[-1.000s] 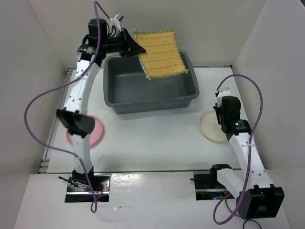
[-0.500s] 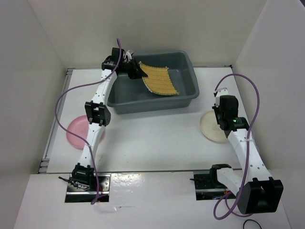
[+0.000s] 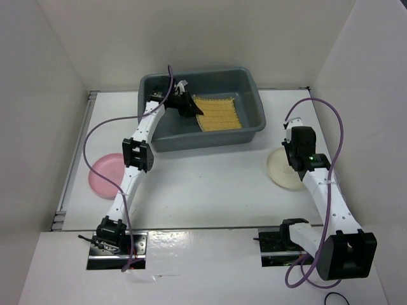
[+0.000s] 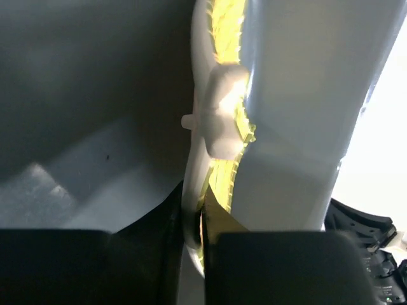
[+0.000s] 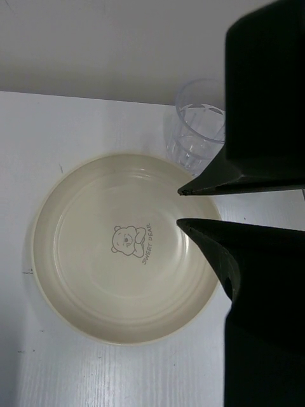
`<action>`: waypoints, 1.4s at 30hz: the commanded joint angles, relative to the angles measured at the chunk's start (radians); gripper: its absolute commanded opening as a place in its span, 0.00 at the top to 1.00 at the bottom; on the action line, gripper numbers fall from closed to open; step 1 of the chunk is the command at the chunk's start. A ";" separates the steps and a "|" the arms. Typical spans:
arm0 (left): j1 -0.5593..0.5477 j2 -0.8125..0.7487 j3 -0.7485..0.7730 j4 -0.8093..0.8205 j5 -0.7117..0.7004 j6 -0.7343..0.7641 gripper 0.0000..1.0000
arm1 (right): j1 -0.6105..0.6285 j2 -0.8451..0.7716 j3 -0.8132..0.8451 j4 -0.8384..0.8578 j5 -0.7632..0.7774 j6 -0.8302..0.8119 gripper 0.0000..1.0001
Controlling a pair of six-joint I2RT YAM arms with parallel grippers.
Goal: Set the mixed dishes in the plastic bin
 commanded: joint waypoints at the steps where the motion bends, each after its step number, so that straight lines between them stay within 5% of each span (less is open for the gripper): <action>1: -0.011 0.007 0.045 0.035 0.039 0.013 0.78 | -0.003 0.006 0.000 0.041 -0.002 0.015 0.74; 5: -0.011 -0.025 0.045 0.035 0.028 0.031 0.46 | -0.003 0.015 0.000 0.041 -0.011 0.015 0.74; 6: -0.011 -0.025 0.045 0.035 0.028 0.031 0.27 | -0.003 0.015 0.000 0.041 -0.011 0.015 0.74; 9: 0.014 -0.074 0.045 0.000 0.031 0.046 0.00 | -0.003 0.015 0.000 0.032 -0.020 0.015 0.74; 13: 0.037 -0.195 0.045 -0.109 -0.172 0.140 0.00 | -0.003 0.015 0.000 0.032 -0.030 0.006 0.74; 16: 0.046 -0.385 0.045 -0.271 -0.493 0.214 0.00 | -0.003 0.006 0.000 0.032 -0.030 0.006 0.74; 20: 0.070 -0.536 0.045 -0.408 -0.590 0.246 0.00 | -0.003 -0.003 0.000 0.032 -0.030 0.006 0.73; 22: 0.080 -0.661 0.019 -0.463 -0.780 0.226 0.00 | -0.003 -0.014 0.000 0.032 -0.030 0.006 0.73; 24: 0.069 -0.857 -0.225 -0.463 -0.984 0.189 0.00 | -0.003 -0.014 0.000 0.032 -0.030 0.006 0.73; 27: 0.111 -1.104 -0.479 -0.377 -1.065 0.148 0.00 | -0.003 -0.023 0.000 0.032 -0.030 0.006 0.73; 30: 0.228 -1.441 -1.071 -0.075 -0.997 0.157 0.00 | -0.003 -0.023 0.000 0.032 -0.030 0.006 0.73; 31: 0.336 -1.520 -1.346 -0.010 -0.943 0.157 0.00 | -0.003 -0.023 0.000 0.032 -0.030 0.006 0.73; 32: 0.434 -1.646 -1.453 0.077 -0.943 0.131 0.00 | -0.003 -0.023 0.000 0.032 -0.030 0.006 0.73; 38: 0.670 -1.785 -1.851 0.118 -0.889 0.084 0.00 | -0.003 -0.023 0.000 0.032 -0.039 -0.004 0.73; 42: 0.767 -1.759 -2.069 0.087 -0.860 -0.097 0.00 | -0.003 -0.023 0.000 0.032 -0.048 -0.004 0.73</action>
